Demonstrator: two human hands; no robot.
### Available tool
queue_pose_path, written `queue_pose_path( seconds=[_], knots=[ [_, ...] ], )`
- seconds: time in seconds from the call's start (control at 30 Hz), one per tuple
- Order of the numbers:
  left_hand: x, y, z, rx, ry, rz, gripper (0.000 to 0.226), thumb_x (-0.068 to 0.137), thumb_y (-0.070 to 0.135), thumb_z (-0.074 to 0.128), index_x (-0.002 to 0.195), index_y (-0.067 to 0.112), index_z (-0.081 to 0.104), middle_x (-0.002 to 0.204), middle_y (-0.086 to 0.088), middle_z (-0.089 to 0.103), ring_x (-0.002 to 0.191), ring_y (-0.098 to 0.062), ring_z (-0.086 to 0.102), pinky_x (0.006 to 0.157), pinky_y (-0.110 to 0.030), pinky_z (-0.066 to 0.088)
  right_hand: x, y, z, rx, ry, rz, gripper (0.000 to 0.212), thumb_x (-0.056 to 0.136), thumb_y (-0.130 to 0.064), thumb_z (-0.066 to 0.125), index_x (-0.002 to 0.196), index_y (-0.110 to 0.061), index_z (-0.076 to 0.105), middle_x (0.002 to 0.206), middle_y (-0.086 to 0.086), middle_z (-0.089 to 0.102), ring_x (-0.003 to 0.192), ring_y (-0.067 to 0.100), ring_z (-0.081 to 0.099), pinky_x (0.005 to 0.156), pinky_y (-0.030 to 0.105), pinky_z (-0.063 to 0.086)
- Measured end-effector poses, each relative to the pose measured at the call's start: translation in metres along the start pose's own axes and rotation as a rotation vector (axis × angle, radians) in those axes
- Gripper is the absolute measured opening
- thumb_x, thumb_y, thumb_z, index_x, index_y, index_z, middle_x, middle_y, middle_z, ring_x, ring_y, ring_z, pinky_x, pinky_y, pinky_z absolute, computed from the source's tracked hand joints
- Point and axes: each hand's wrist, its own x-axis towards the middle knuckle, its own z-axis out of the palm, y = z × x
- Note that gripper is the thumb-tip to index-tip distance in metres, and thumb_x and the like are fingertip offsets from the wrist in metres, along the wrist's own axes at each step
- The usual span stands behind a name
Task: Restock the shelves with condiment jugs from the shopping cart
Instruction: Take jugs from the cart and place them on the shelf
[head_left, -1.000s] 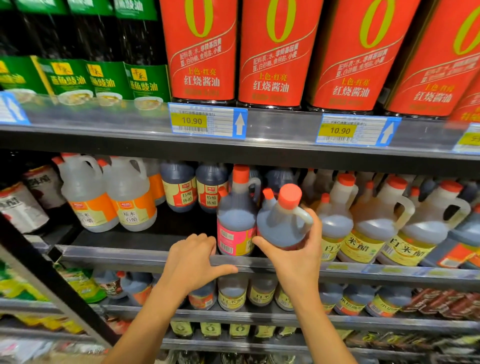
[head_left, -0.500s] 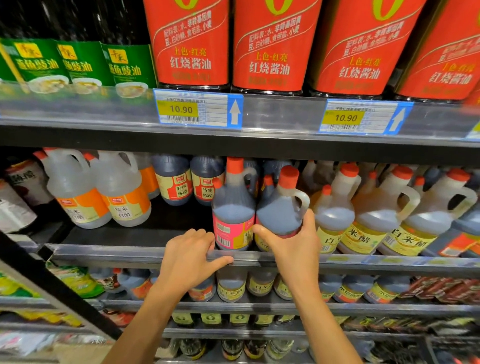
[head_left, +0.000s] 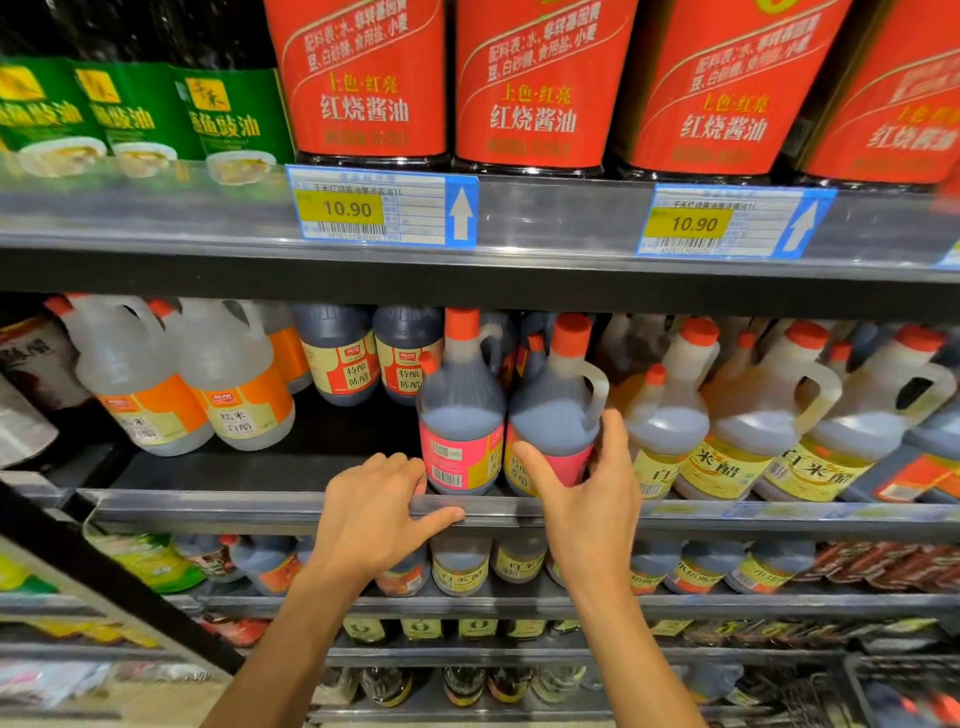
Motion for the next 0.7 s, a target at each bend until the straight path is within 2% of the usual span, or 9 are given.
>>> queue_pose_path(
  seconds=[0.07,0.13,0.3,0.4,0.47,0.5,0.6,0.7],
  knots=[
    [0.000,0.000,0.000,0.001,-0.007,0.000,0.057,0.078,0.085,0.043,0.066,0.029,0.040,0.062,0.011,0.044,0.063,-0.009,0.044,0.050,-0.025,0.026,-0.002,-0.001,0.000,0.010,0.017,0.010,0.090,0.074,-0.056,0.084,0.145,-0.032,0.034,0.141,-0.003,0.055,0.129,0.021,0.055,0.101,0.048,0.052],
    [0.001,0.000,0.000,0.001,-0.013,-0.002,0.058,0.078,0.085,0.042,0.066,0.029,0.040,0.062,0.011,0.044,0.063,-0.008,0.044,0.049,-0.024,0.024,-0.003,-0.002,-0.001,0.010,0.025,0.004,0.089,0.074,-0.054,0.085,0.145,-0.032,0.037,0.140,-0.004,0.056,0.129,0.019,0.056,0.102,0.047,0.053],
    [0.001,0.000,0.000,-0.007,-0.021,-0.011,0.057,0.077,0.085,0.043,0.066,0.029,0.040,0.062,0.011,0.044,0.063,-0.008,0.044,0.050,-0.024,0.024,-0.004,0.001,-0.004,-0.109,0.086,-0.133,0.082,0.077,-0.045,0.083,0.145,-0.009,0.052,0.138,0.006,0.059,0.129,0.023,0.056,0.102,0.046,0.052],
    [0.001,0.001,-0.001,-0.015,-0.025,-0.016,0.057,0.077,0.085,0.043,0.066,0.029,0.040,0.062,0.011,0.045,0.063,-0.008,0.044,0.050,-0.024,0.025,-0.006,0.001,-0.004,-0.137,0.102,-0.171,0.078,0.079,-0.041,0.083,0.143,-0.007,0.054,0.133,0.008,0.059,0.126,0.023,0.056,0.104,0.032,0.049],
    [0.001,0.001,-0.001,-0.021,-0.025,-0.017,0.057,0.078,0.085,0.042,0.066,0.029,0.040,0.062,0.011,0.045,0.062,-0.009,0.045,0.050,-0.024,0.027,-0.008,0.002,-0.002,-0.135,0.130,-0.181,0.079,0.077,-0.035,0.086,0.143,-0.007,0.055,0.129,0.009,0.057,0.121,0.021,0.055,0.100,0.019,0.044],
    [0.001,0.001,-0.001,-0.023,-0.024,-0.014,0.057,0.078,0.085,0.041,0.066,0.029,0.040,0.062,0.011,0.045,0.062,-0.009,0.045,0.051,-0.025,0.028,-0.009,0.001,-0.001,-0.133,0.139,-0.185,0.079,0.077,-0.033,0.087,0.144,-0.007,0.055,0.126,0.009,0.055,0.119,0.020,0.054,0.098,0.018,0.043],
    [0.001,0.000,-0.001,-0.031,-0.025,-0.015,0.059,0.077,0.087,0.039,0.069,0.028,0.041,0.066,0.011,0.045,0.063,-0.011,0.045,0.053,-0.026,0.032,-0.011,-0.002,0.001,-0.111,0.145,-0.185,0.081,0.079,-0.038,0.082,0.147,-0.008,0.051,0.130,0.010,0.052,0.122,0.022,0.053,0.099,0.027,0.048],
    [0.000,0.003,-0.004,-0.043,-0.043,-0.068,0.070,0.075,0.092,0.032,0.088,0.025,0.048,0.079,0.010,0.048,0.071,-0.014,0.051,0.062,-0.030,0.041,-0.014,0.000,0.003,-0.049,0.174,-0.165,0.078,0.081,-0.037,0.082,0.147,-0.011,0.048,0.138,0.006,0.052,0.129,0.024,0.052,0.105,0.044,0.051]
  ],
)
